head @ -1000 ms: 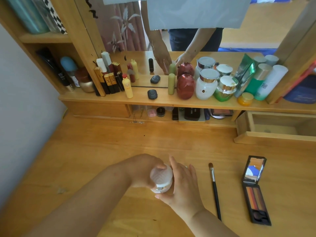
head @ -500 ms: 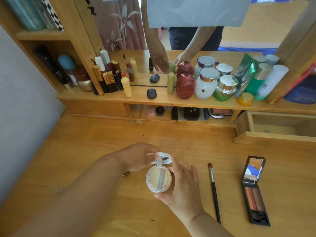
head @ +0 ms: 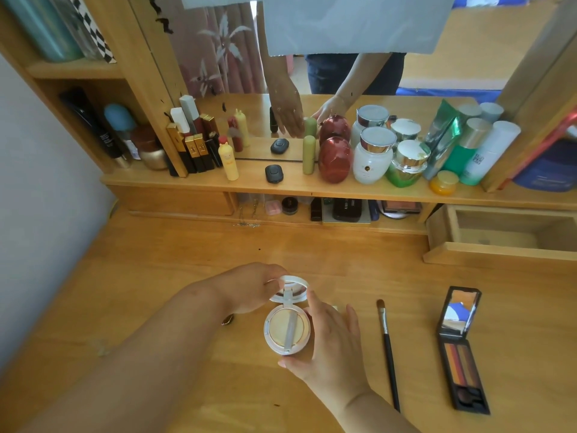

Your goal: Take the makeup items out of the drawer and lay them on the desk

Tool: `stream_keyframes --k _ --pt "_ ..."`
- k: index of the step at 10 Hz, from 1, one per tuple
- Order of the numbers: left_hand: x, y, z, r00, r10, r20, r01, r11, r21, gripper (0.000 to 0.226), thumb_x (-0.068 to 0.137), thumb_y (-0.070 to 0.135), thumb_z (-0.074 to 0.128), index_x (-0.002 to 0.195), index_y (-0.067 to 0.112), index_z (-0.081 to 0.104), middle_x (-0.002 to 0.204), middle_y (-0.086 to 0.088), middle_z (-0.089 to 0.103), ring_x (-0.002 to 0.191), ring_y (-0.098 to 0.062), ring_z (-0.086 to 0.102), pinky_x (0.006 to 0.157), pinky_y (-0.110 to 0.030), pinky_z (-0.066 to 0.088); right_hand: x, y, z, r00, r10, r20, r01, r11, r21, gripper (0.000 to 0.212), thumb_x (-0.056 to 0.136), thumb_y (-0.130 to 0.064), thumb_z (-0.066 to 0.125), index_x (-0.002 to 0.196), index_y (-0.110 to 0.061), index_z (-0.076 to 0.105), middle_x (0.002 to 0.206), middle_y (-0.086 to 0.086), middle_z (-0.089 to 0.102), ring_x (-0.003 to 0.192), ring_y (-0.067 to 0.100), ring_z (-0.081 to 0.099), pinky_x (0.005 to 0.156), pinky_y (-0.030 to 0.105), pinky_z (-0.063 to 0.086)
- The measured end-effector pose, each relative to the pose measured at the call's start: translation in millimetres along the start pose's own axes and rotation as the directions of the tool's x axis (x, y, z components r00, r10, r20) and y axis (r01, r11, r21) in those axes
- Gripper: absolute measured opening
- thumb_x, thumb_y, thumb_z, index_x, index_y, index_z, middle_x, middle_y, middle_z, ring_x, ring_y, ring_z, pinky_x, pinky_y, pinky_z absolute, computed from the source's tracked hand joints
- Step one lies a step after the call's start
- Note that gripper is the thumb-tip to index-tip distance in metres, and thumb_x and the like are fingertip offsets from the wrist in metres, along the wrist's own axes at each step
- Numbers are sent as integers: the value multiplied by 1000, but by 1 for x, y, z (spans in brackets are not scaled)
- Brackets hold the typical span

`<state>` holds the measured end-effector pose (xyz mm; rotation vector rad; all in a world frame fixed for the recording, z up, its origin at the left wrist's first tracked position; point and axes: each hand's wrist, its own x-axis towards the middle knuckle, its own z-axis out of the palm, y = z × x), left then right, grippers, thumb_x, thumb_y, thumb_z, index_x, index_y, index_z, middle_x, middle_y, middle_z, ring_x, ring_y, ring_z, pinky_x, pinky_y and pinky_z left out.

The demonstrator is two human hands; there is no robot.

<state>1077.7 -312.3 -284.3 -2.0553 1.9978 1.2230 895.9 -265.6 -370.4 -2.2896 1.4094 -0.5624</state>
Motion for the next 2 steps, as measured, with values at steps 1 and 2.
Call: stream_keyframes --k 1,2 --pt "1 -2 0 1000 -27 -8 27 1000 -12 36 96 31 37 132 33 40 137 3 50 123 -18 46 104 -37 38 -2 0 -2 1000 -2 8 2 1000 -11 116 44 -64 73 140 -23 23 118 -12 59 115 8 49 109 35 2" --pt "-1 -1 0 998 -43 -45 40 998 -56 44 96 30 38 140 33 29 148 5 37 134 -16 35 110 -33 31 -6 3 -3 1000 2 29 -2 1000 -13 116 44 -67 70 140 -22 24 119 -10 59 116 11 50 109 36 5"
